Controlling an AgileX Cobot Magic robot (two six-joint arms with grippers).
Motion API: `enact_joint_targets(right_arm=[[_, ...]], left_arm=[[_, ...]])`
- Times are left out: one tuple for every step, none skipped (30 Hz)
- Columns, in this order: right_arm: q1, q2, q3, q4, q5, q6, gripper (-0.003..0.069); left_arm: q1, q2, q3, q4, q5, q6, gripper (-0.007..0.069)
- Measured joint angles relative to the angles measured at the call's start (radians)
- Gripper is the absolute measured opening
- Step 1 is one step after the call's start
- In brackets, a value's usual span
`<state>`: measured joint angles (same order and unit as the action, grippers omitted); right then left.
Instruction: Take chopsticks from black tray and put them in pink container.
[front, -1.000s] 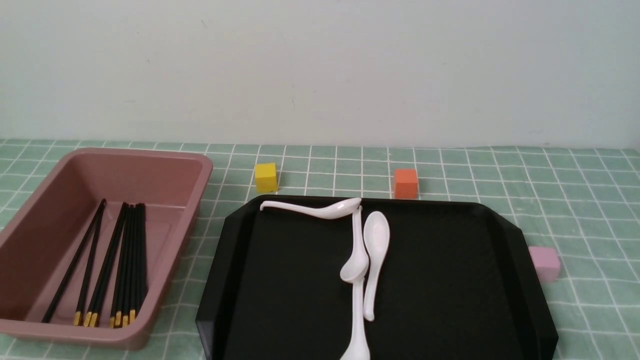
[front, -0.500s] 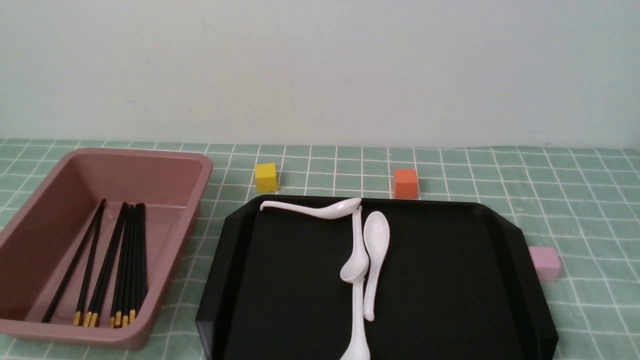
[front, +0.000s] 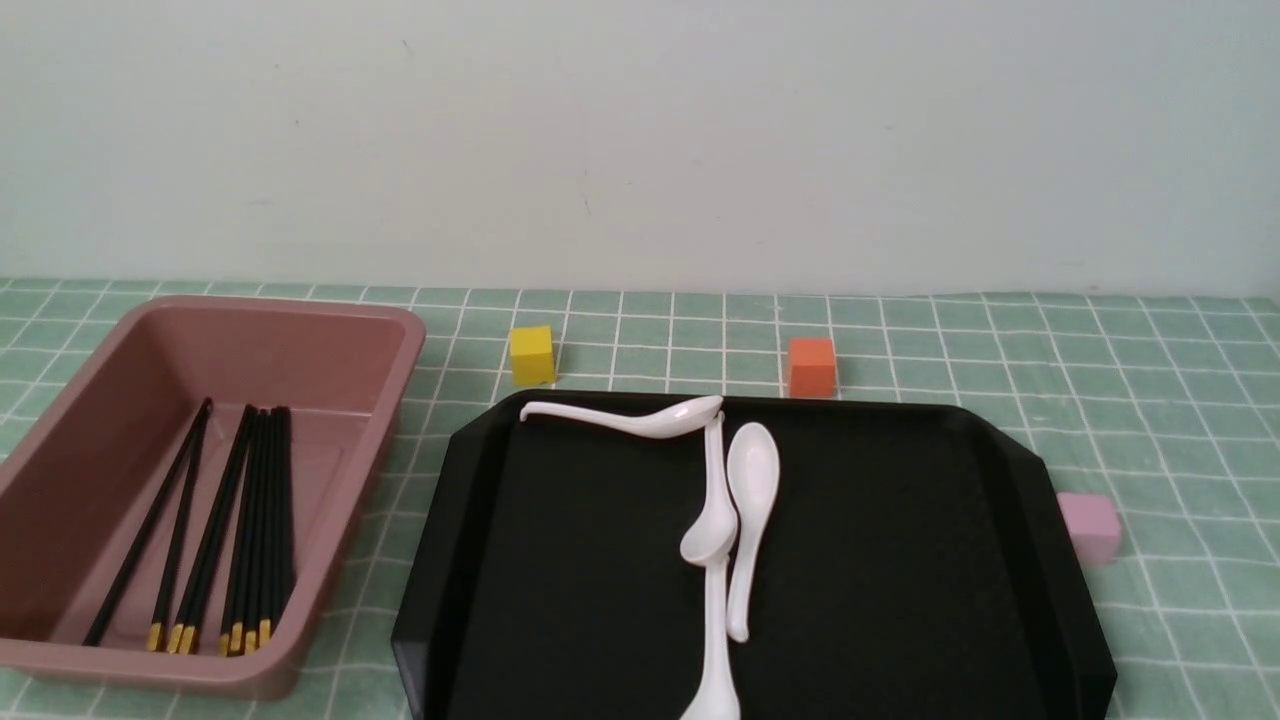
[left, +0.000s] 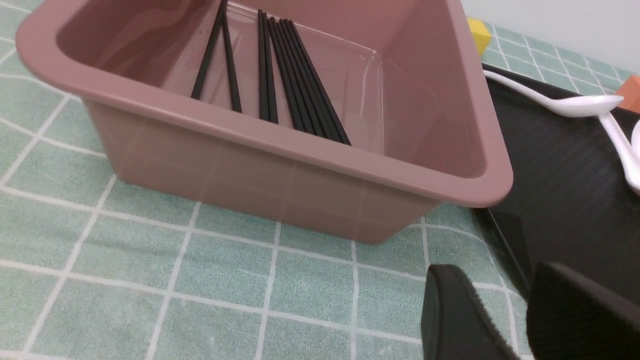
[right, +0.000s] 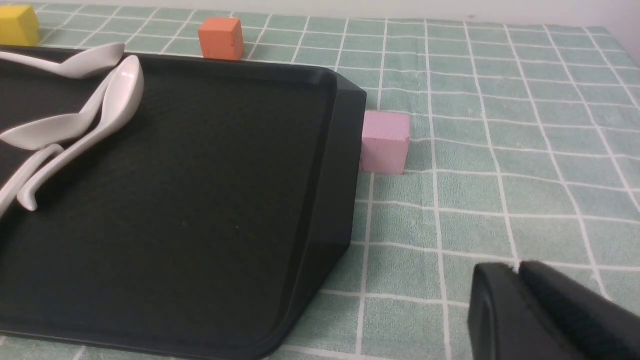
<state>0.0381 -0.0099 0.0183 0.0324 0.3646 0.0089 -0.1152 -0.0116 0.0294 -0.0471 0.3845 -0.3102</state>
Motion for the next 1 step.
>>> enact_joint_targets(right_arm=[[0.000,0.000,0.000,0.000,0.000,0.000,0.0080]], left_arm=[[0.000,0.000,0.000,0.000,0.000,0.000,0.0239]])
